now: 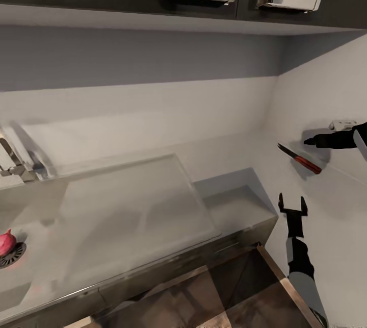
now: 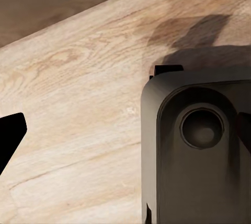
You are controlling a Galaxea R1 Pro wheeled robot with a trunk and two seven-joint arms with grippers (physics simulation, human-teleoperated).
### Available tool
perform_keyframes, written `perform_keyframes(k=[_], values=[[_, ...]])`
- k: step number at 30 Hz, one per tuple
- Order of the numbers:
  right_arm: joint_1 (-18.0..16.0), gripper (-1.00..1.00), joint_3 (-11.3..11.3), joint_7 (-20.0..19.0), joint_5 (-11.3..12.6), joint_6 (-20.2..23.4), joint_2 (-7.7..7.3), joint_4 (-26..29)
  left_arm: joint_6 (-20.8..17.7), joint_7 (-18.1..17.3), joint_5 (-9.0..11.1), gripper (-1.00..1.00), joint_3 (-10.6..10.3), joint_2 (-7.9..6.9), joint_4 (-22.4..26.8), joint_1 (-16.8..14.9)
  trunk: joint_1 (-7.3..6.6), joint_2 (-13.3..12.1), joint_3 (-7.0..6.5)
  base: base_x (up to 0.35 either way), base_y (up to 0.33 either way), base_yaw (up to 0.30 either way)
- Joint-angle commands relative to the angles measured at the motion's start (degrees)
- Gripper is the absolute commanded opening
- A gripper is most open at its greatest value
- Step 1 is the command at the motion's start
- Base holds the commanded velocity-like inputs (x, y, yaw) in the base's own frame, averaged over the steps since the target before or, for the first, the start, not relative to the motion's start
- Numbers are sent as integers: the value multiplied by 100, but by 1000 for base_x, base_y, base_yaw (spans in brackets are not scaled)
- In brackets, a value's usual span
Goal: In the kitchen, take the Vidalia onion out of the sink, dice it on the chopping board with the paring knife, put the diced onion into the bowl on the countertop, then place both the paring knife and the chopping board into the sink.
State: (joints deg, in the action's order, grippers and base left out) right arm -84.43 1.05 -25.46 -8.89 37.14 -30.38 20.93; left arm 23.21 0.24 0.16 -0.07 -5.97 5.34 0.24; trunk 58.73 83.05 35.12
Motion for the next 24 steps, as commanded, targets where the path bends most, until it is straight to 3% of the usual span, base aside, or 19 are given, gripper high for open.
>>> perform_keyframes(k=[1, 24], values=[[-3, 100, 10, -47, -60, 13, -3, 8, 8, 2, 1, 100, -2, 0, 9, 3, 0, 3, 12, 0, 0, 0], [-3, 100, 6, -54, -60, 13, -11, 8, 8, 2, 1, 100, -2, 0, 8, 3, 0, 3, 152, 0, 0, 0]])
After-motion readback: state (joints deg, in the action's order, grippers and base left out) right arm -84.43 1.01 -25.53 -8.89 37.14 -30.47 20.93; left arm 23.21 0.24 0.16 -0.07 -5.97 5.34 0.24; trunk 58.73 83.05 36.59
